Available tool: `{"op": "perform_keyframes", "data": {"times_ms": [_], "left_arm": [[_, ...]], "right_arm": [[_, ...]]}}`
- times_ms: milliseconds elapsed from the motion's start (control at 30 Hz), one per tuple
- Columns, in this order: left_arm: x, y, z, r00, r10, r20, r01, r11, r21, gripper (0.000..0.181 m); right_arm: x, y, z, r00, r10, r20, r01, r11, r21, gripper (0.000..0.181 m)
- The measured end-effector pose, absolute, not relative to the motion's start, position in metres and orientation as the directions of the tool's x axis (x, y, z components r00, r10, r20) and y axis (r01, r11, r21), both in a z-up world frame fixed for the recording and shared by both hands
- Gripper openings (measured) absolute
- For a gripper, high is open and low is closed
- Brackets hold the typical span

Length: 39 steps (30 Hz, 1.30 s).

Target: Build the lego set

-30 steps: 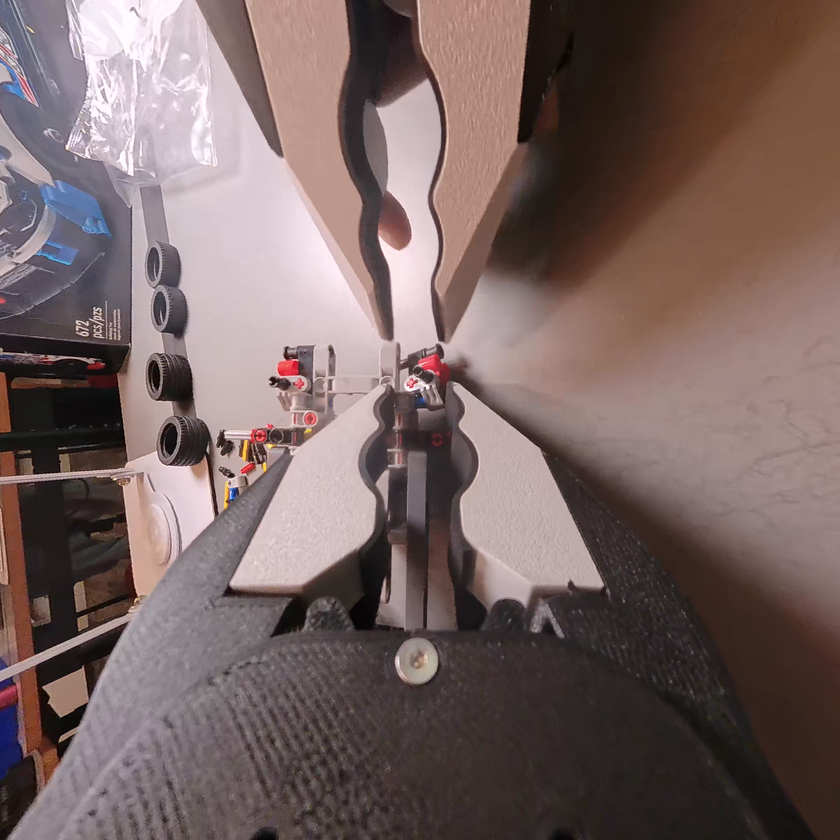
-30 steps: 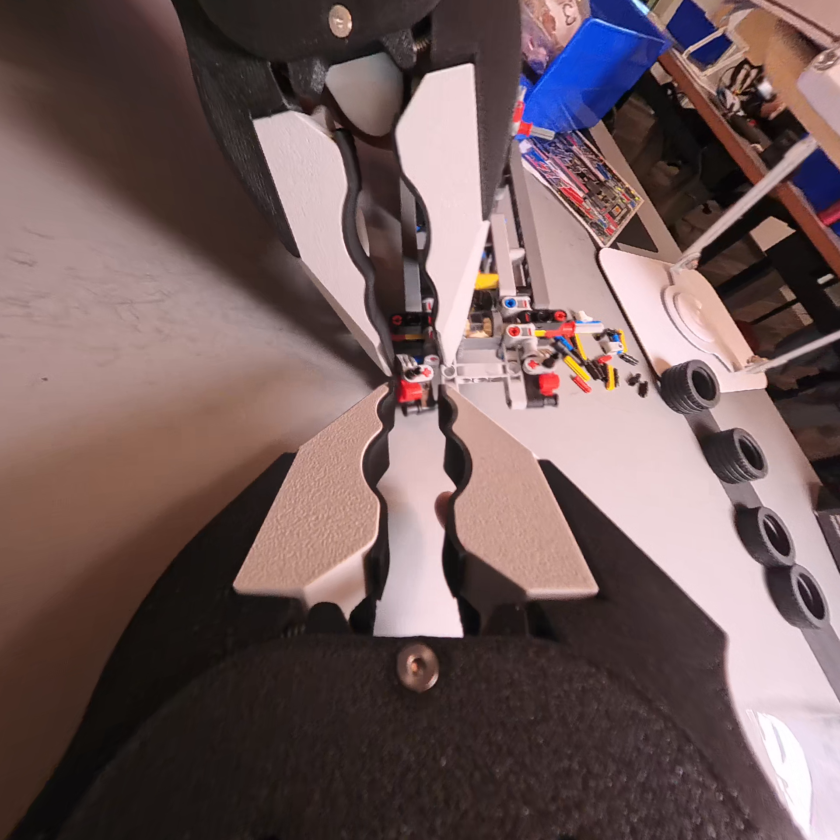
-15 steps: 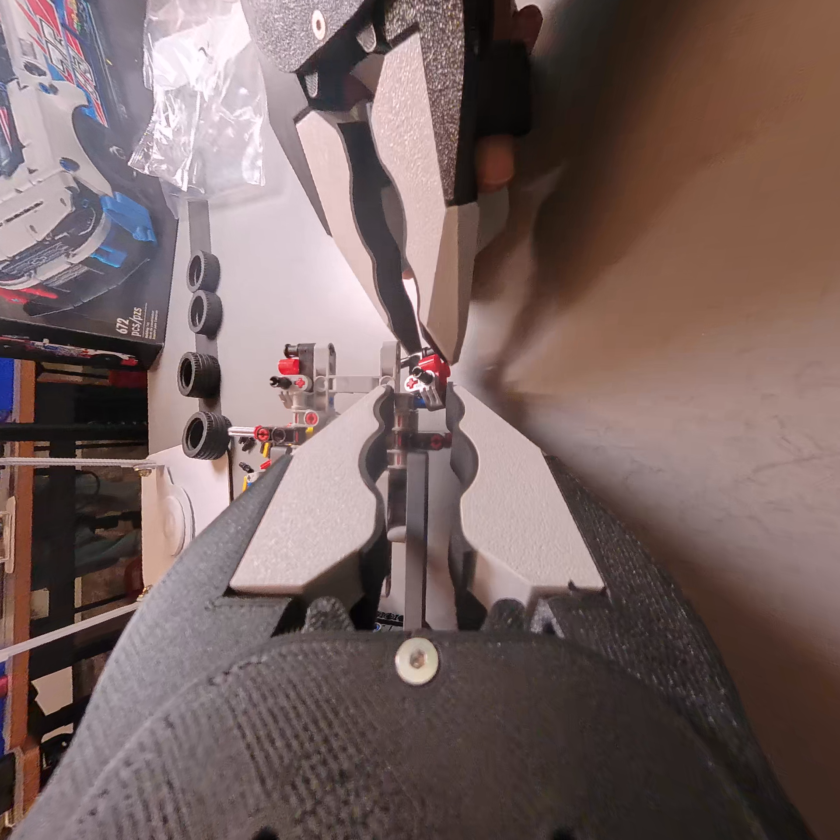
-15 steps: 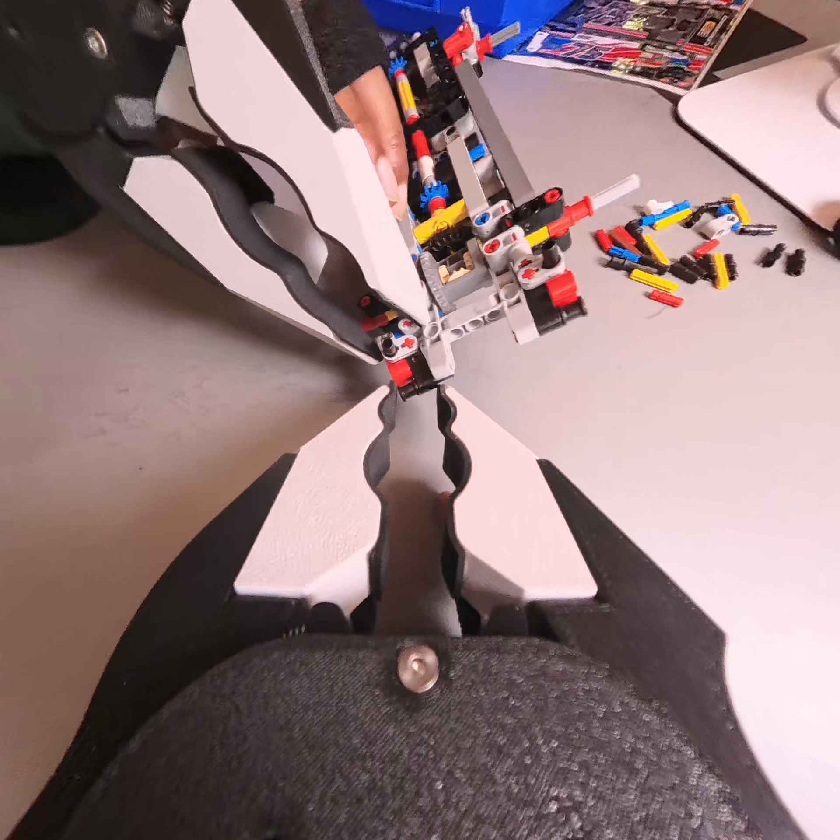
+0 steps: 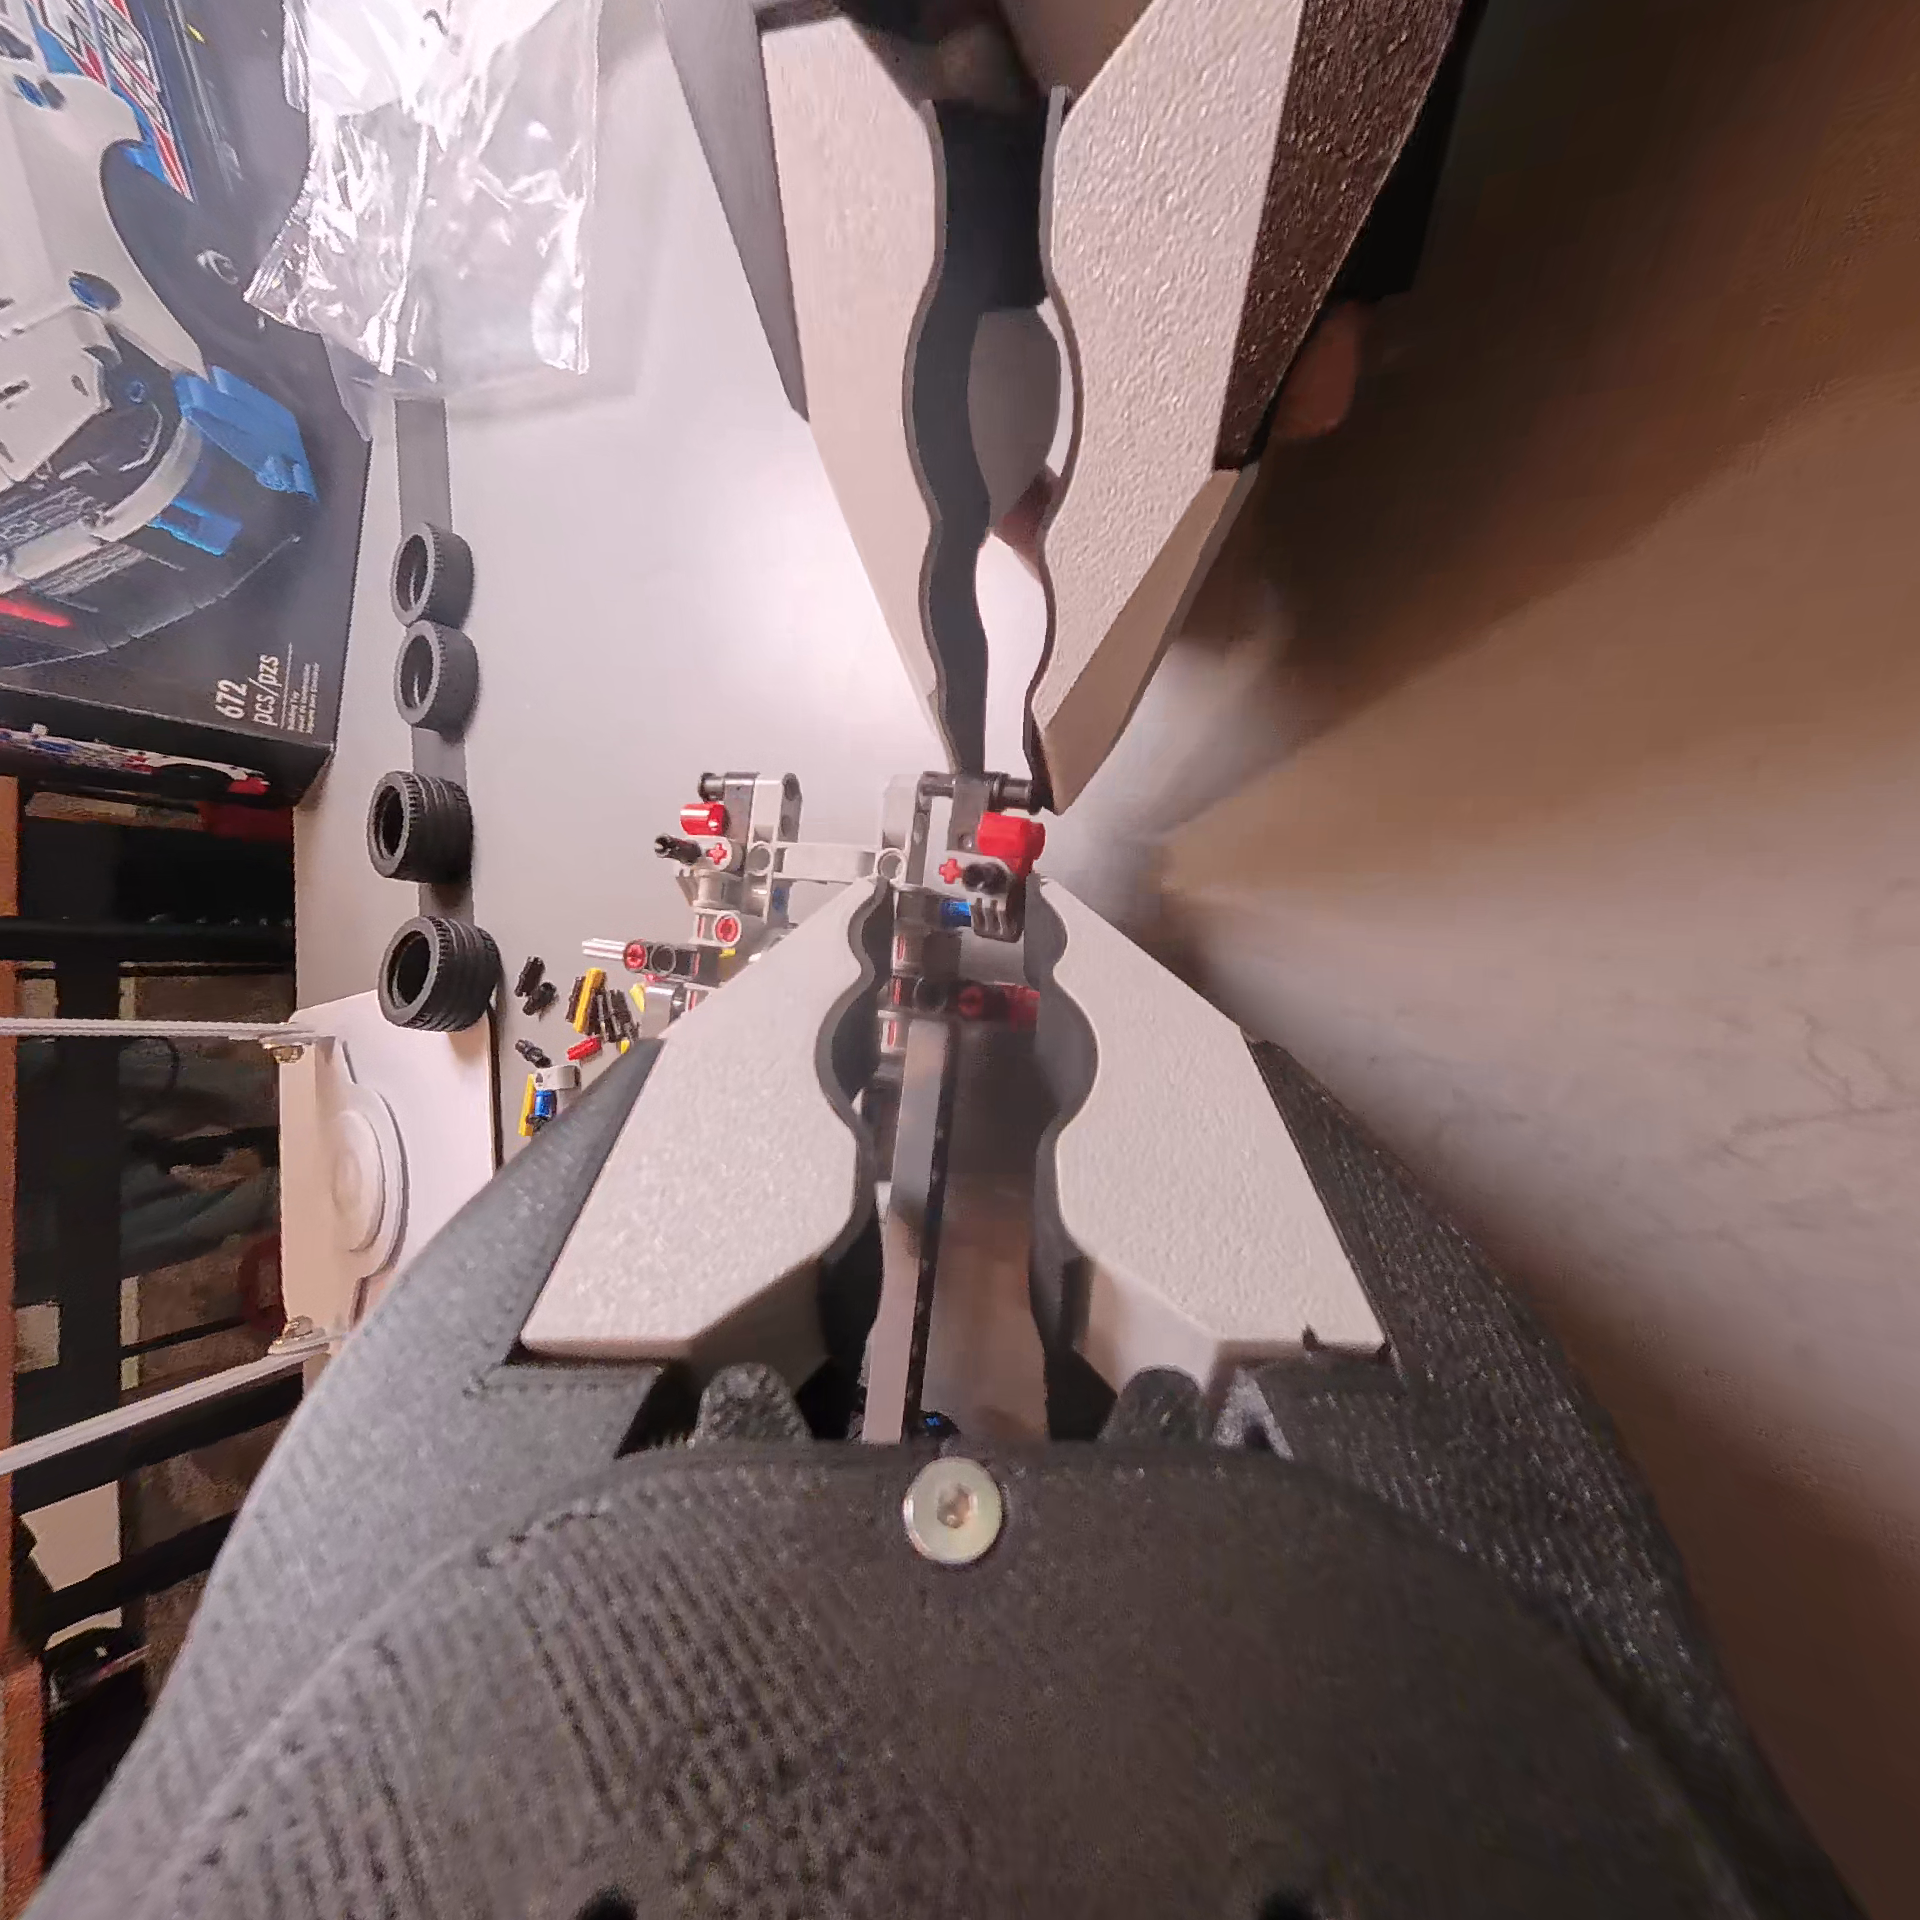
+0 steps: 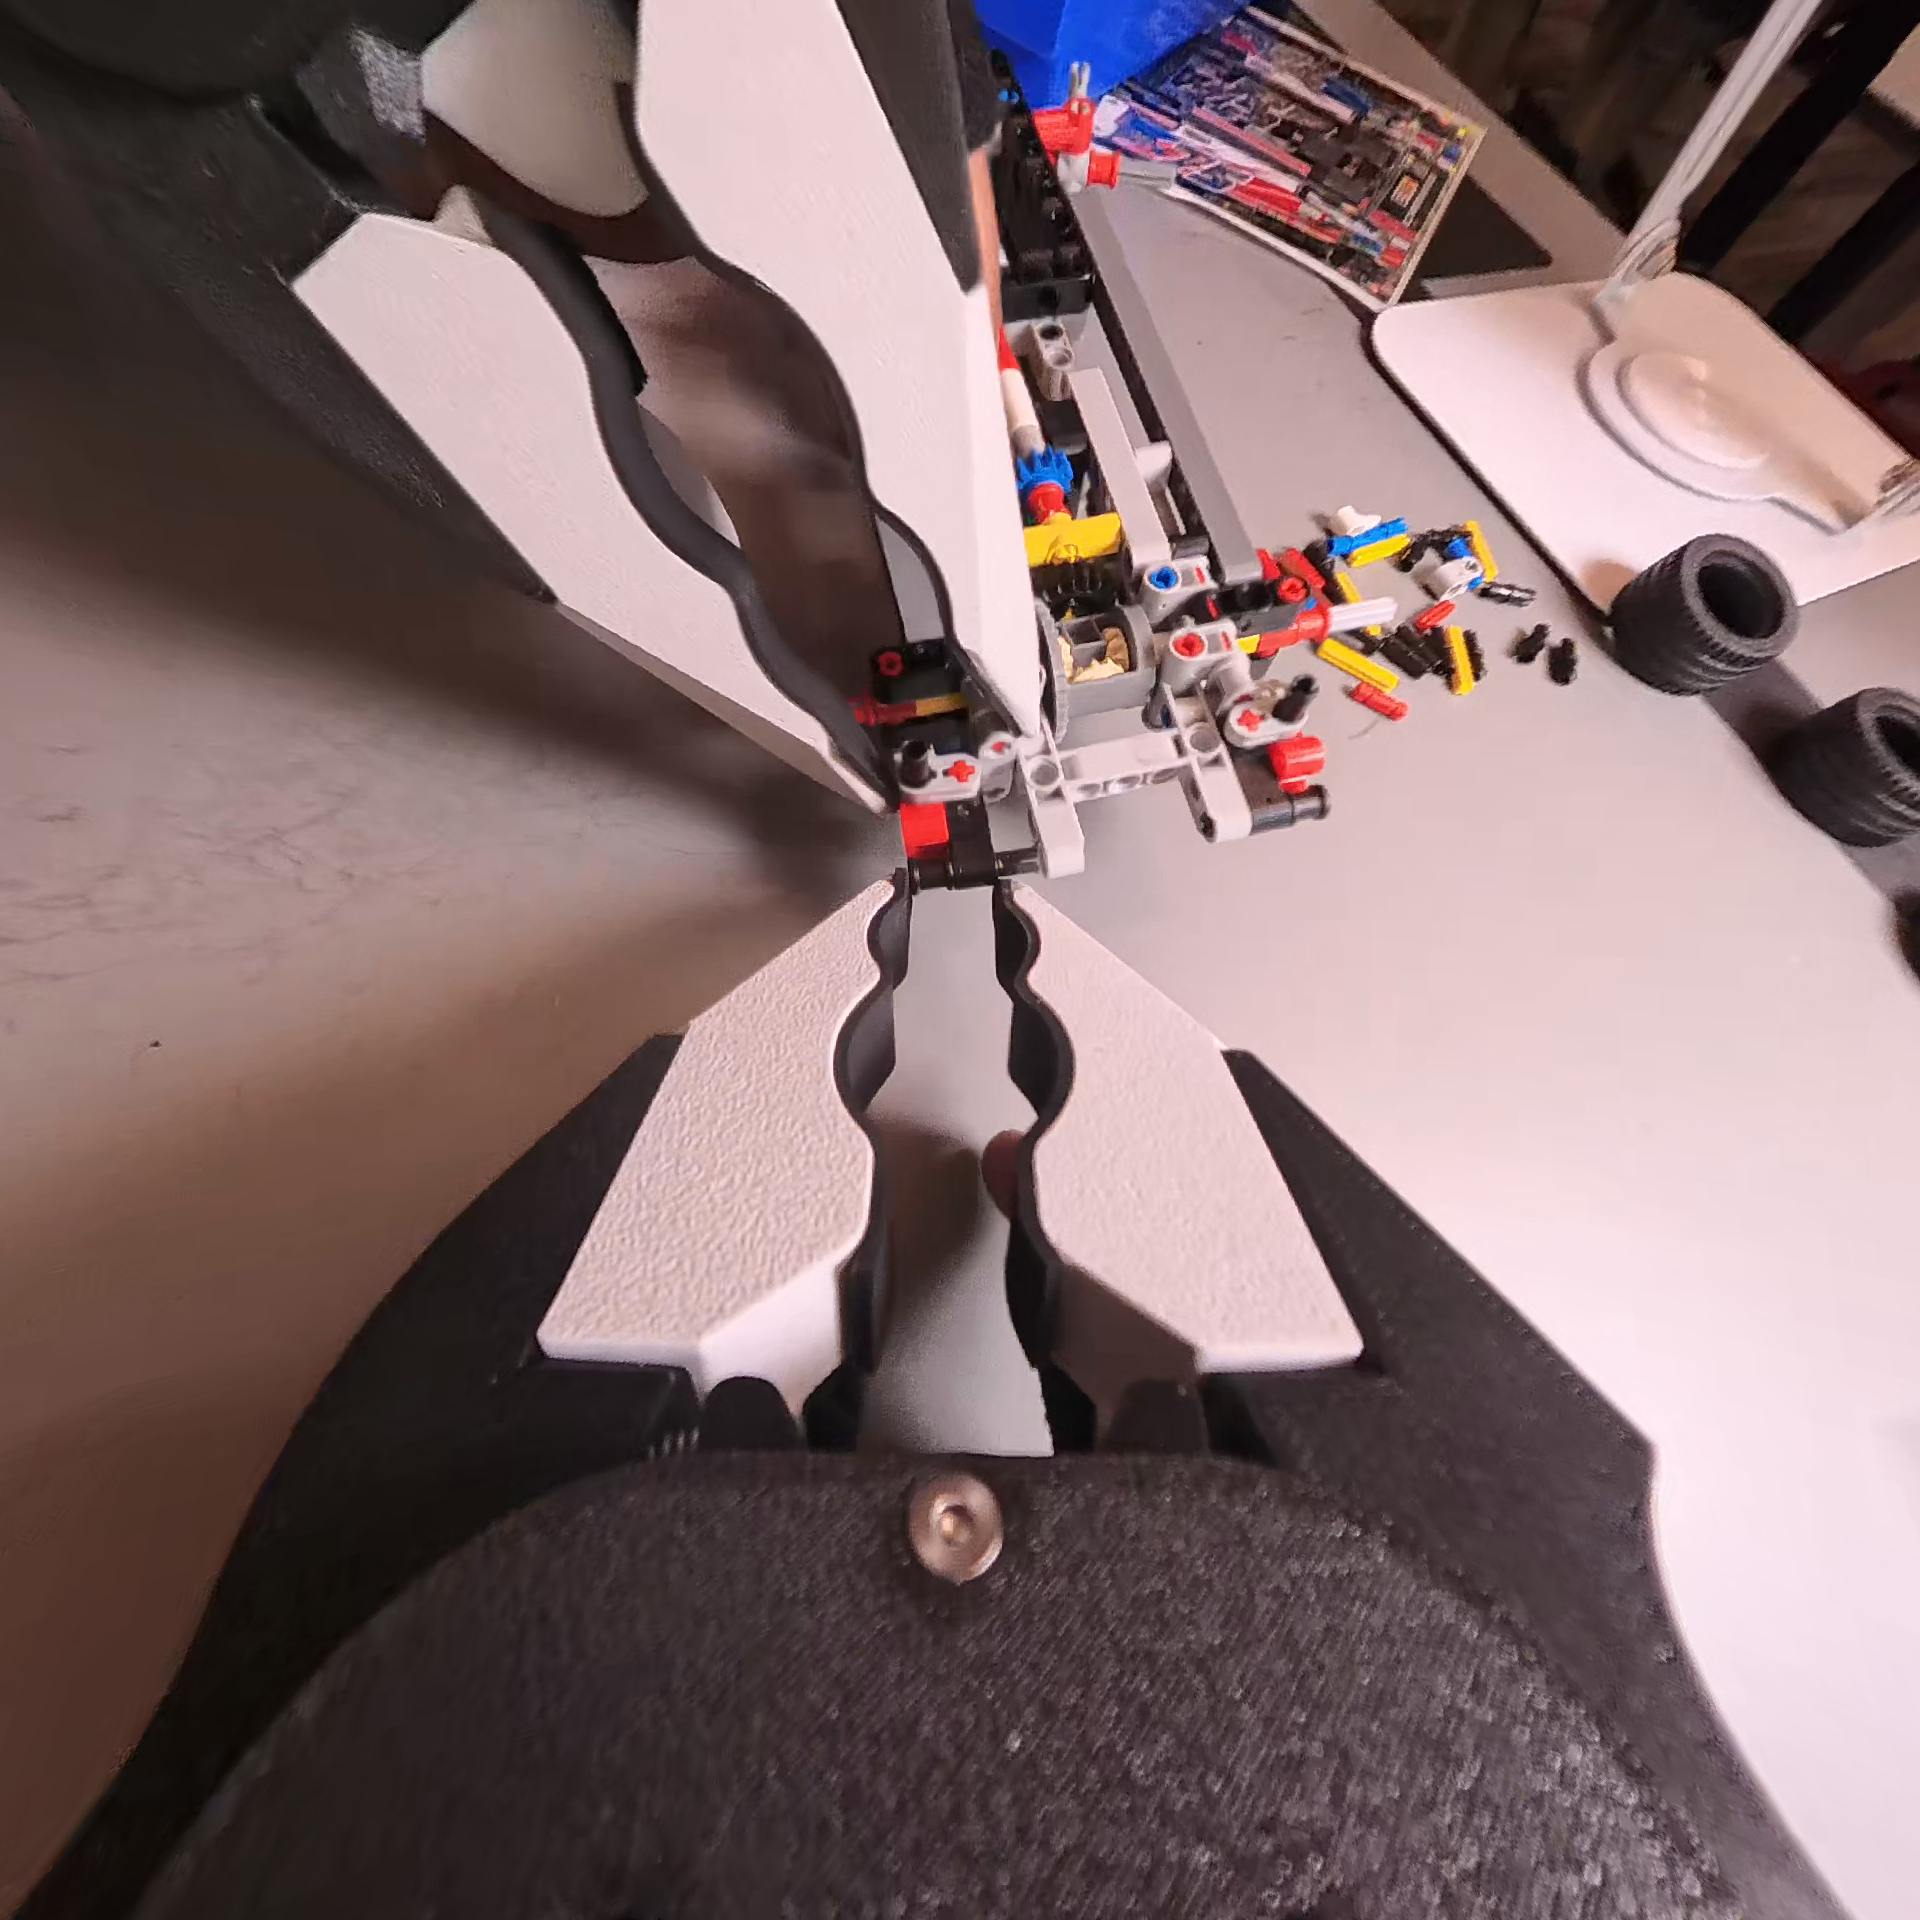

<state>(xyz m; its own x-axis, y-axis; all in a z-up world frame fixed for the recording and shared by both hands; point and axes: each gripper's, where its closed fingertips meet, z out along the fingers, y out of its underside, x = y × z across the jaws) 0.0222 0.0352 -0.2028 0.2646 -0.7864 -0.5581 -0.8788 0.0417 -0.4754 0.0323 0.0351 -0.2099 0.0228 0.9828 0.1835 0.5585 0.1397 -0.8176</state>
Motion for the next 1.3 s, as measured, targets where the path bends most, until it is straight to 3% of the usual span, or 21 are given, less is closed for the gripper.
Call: {"op": "perform_keyframes", "data": {"times_ms": [367, 667, 933, 1067, 1300], "left_arm": [[0.02, 0.034, -0.203, 0.279, -0.792, -0.543, -0.872, 0.028, -0.488, 0.021], [0.02, 0.035, -0.203, 0.282, -0.794, -0.538, -0.868, 0.027, -0.495, 0.021], [0.023, 0.034, -0.195, 0.288, -0.78, -0.555, -0.845, 0.066, -0.531, 0.013], [0.018, 0.037, -0.199, 0.268, -0.773, -0.576, -0.874, 0.056, -0.483, 0.004], [0.0, 0.039, -0.183, 0.37, -0.782, -0.502, -0.822, -0.023, -0.57, 0.015]], "right_arm": [[0.029, 0.036, -0.214, 0.0, 0.992, 0.127, 0.566, 0.105, -0.818, 0.013], [0.028, 0.037, -0.214, -0.008, 0.977, 0.213, 0.567, 0.18, -0.804, 0.014], [0.028, 0.041, -0.216, -0.046, 0.973, 0.227, 0.569, 0.213, -0.795, 0.039], [0.021, 0.044, -0.219, -0.085, 0.965, 0.247, 0.572, 0.25, -0.781, 0.03], [0.026, 0.034, -0.218, -0.147, 0.972, 0.182, 0.572, 0.234, -0.786, 0.031]]}}
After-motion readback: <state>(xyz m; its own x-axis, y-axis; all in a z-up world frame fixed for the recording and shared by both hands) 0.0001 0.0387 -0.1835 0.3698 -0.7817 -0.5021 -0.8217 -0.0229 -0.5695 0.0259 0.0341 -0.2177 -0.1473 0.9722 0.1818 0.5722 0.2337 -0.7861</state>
